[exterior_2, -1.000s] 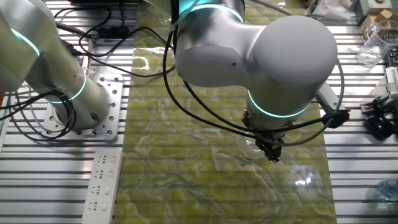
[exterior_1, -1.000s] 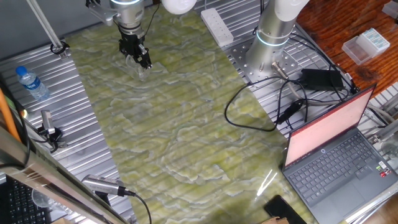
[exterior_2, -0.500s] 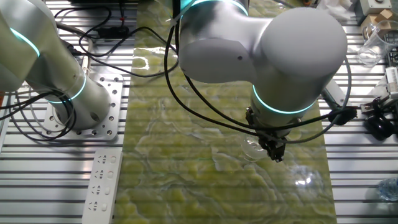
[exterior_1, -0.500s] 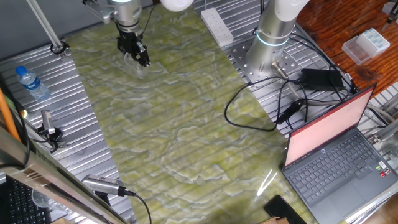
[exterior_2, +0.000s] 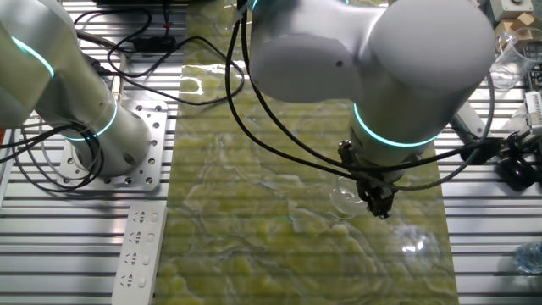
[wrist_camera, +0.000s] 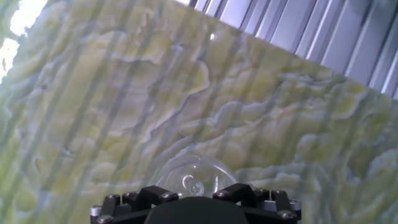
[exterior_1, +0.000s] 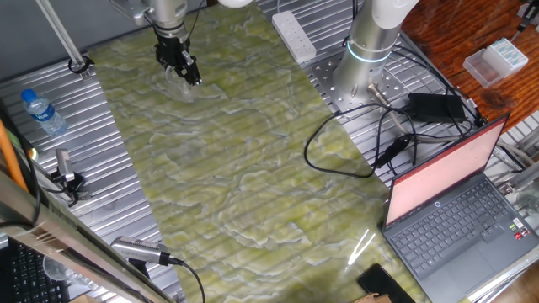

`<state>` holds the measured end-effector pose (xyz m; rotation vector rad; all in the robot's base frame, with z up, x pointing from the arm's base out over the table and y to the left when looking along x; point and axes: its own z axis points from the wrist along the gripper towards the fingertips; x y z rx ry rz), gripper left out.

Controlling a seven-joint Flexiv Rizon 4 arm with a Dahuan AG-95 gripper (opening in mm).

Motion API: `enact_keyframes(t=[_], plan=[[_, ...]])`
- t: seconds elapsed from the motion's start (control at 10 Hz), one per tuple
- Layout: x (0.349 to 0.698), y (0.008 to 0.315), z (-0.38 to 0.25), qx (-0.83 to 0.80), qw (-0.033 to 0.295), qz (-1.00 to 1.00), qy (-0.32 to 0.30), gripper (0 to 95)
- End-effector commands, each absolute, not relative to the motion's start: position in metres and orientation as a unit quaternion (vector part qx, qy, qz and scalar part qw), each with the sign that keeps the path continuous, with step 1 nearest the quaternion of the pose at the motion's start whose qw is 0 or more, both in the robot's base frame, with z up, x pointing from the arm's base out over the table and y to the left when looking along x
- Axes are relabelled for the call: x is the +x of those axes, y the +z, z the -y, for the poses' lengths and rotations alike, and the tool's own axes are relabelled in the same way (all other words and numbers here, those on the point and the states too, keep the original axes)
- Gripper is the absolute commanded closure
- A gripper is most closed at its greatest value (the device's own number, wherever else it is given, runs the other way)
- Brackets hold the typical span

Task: Pick up the cup

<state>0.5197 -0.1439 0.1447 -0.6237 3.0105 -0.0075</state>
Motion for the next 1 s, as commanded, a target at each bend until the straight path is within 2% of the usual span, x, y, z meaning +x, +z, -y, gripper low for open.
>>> enact_keyframes(t=[0.1,1.0], plan=[[0.520,0.153,0.143,-0.195,0.033,-0.980,-0.002,95.0],[0.517,0.164,0.111,-0.133,0.039,-0.990,-0.003,95.0]])
